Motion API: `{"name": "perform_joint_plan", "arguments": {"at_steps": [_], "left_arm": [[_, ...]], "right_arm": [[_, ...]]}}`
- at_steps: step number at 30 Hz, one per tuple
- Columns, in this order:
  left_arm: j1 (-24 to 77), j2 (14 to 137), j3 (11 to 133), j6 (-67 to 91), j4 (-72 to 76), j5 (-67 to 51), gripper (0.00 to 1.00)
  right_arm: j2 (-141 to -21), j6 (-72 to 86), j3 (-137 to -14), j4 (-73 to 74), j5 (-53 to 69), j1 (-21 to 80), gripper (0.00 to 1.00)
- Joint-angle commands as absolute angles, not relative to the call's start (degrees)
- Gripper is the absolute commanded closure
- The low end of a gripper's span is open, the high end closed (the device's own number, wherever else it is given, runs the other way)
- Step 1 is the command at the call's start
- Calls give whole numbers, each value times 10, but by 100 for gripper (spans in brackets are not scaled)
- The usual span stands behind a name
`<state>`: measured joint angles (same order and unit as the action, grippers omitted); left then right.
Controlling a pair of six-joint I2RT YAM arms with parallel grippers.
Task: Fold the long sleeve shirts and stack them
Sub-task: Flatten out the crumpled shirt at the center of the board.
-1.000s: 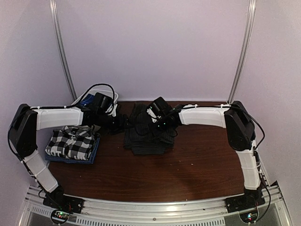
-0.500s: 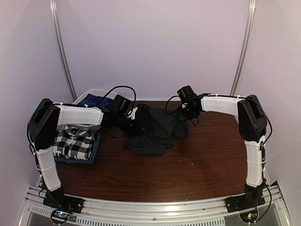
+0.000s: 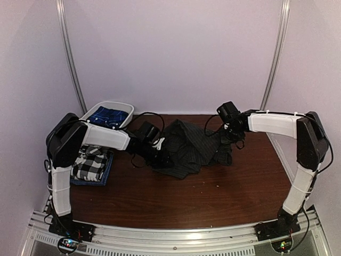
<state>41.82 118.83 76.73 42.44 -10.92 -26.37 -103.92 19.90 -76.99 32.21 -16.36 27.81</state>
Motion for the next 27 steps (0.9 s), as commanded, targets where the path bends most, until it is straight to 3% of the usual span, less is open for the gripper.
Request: {"name": "perform_joint_plan", "arguments": {"at_steps": [1, 5, 9, 14, 17, 21, 27], "left_arm": [[389, 1201, 742, 394, -140, -236, 68], [332, 1214, 757, 362, -182, -197, 70], [264, 1276, 879, 327, -253, -154, 73], [235, 1425, 1189, 280, -375, -137, 74], [239, 1528, 1391, 274, -427, -188, 75], [253, 1539, 1412, 286, -379, -241, 76], [273, 1449, 1329, 286, -327, -229, 68]], "right_arm": [[-994, 196, -736, 363, -164, 285, 100], [-957, 201, -707, 398, -127, 327, 100], [-931, 230, -669, 405, -47, 409, 100], [-889, 283, -632, 362, 91, 520, 100], [-868, 312, -611, 317, 157, 556, 100], [-835, 323, -592, 300, 135, 554, 87], [-844, 279, -667, 344, -35, 526, 47]]}}
